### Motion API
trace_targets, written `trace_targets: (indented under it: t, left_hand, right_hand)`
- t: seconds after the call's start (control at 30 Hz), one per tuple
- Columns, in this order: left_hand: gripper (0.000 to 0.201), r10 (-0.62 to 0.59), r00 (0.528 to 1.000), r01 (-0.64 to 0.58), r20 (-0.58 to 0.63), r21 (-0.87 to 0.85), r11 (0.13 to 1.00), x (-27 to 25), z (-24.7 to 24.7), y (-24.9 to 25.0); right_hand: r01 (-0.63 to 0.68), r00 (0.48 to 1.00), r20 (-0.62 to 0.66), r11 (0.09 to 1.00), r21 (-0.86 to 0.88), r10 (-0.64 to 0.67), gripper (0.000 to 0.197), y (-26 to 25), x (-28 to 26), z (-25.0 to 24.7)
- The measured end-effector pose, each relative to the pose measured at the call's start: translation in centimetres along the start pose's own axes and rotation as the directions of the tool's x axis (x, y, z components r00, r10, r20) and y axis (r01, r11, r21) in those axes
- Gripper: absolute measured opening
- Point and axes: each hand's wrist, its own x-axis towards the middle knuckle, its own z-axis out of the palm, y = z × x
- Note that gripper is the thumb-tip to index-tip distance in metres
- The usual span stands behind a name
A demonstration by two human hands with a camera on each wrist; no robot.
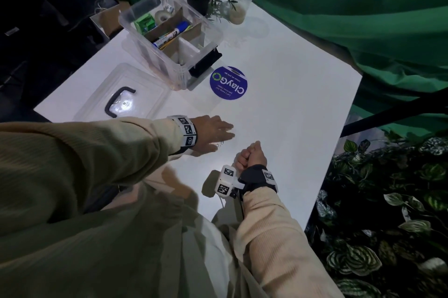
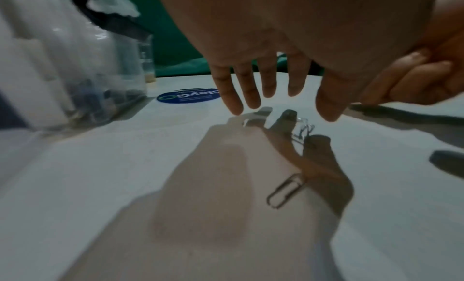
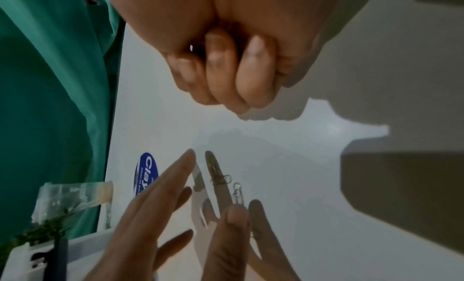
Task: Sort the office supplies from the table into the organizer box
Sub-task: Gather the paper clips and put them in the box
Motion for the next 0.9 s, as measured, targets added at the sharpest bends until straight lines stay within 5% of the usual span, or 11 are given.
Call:
trace_targets:
  t: [0.13, 0.3, 0.73, 0.9]
  left_hand:
    - [0.051, 0.171, 0.985, -0.166, -0.028, 0.137, 0.976, 0.1, 0.6, -0.3]
    - [0.028, 0.147, 0.981, -0.142, -0.129, 0.047, 0.989, -0.9, 1.7, -1.2]
    - [0.021, -0.22, 0.971, 0.196, -0.094, -0.219, 0.956, -0.4, 1.1, 0.4]
    - [0.015, -0.462, 0.88, 0.327, -0.107, -0.567, 0.756, -0.5, 0.0, -0.1]
  right_hand:
    - [-0.015, 0.998, -0.061, 0.995, -0.102, 0.008, 0.045, 0.3, -0.3, -0.5]
    - [-0.01, 0.997, -0.071, 0.993, -0.115, 0.002, 0.046, 0.5, 0.1, -0.5]
    - [0.02, 1.0, 0.019, 0.988, -0.156, -0.017, 0.045, 0.6, 0.7, 1.0]
    - [-0.001, 0.995, 0.103, 0.997, -0.077, 0.009, 0.044, 0.4, 1.3, 1.5]
